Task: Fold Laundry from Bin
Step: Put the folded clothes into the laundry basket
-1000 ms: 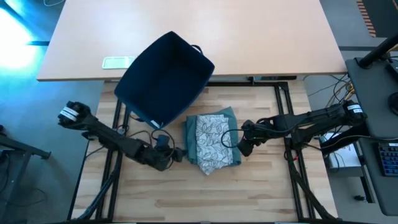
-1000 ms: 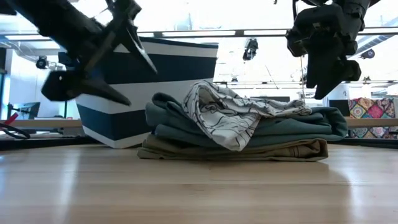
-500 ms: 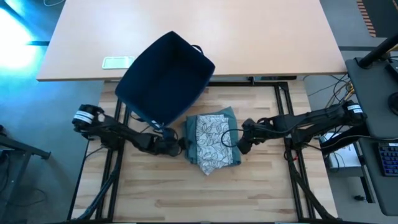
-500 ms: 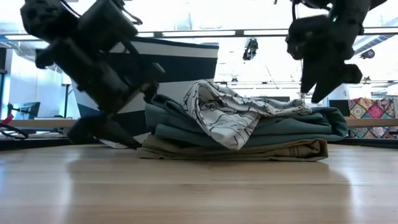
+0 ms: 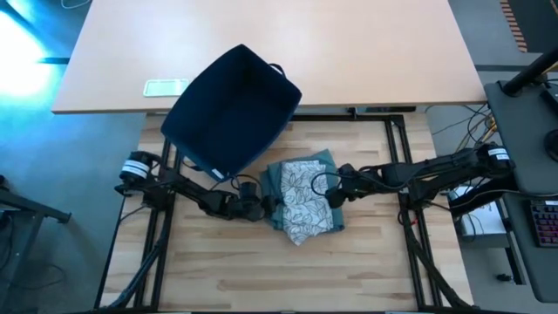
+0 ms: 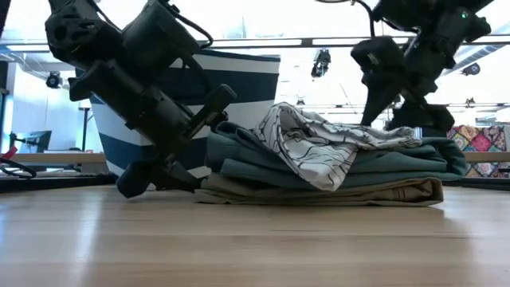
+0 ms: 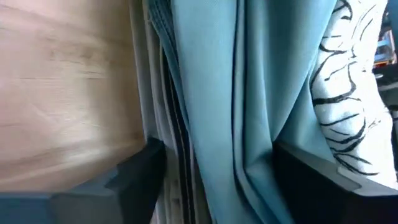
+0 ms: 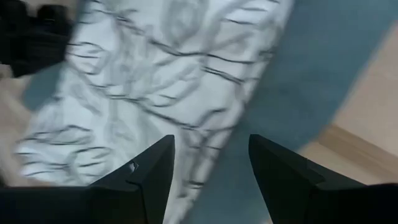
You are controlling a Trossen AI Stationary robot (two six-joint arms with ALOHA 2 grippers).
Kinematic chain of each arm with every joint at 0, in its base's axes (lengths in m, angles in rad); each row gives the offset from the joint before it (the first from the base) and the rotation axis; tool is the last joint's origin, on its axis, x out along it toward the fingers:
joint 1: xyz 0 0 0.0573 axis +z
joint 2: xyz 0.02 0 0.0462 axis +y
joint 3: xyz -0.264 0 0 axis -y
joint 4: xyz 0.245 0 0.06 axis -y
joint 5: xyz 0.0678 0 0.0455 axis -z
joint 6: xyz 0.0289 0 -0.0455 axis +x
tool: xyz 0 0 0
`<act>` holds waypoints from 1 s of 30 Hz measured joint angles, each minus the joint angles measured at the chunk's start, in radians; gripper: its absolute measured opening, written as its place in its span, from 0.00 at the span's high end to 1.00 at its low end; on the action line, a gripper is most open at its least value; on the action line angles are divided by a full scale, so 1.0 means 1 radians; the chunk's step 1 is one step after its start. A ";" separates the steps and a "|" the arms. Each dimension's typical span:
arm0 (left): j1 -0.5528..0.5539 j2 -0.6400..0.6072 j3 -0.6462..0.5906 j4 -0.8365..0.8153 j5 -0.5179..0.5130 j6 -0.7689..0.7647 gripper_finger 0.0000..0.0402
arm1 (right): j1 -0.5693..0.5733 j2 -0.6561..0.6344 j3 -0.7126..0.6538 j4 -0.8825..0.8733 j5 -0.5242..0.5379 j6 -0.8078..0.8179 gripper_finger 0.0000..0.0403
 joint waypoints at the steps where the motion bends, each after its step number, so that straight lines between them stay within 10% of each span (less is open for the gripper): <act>1: 0.000 0.000 0.000 -0.003 0.005 0.004 0.33 | -0.003 0.000 -0.007 -0.009 0.000 0.002 0.50; 13: 0.002 0.006 0.002 -0.024 0.037 0.003 0.74 | -0.015 -0.138 -0.015 -0.265 0.120 -0.083 0.50; 18: 0.001 0.009 0.002 -0.027 0.041 0.004 0.75 | -0.043 -0.142 -0.009 -0.201 0.231 -0.151 0.50; 26: 0.001 0.009 0.002 -0.028 0.045 0.005 0.74 | -0.114 -0.142 -0.016 -0.189 0.001 -0.059 0.49; 30: 0.001 0.010 0.002 -0.029 0.046 0.005 0.74 | -0.123 -0.126 -0.019 -0.202 0.106 -0.048 0.49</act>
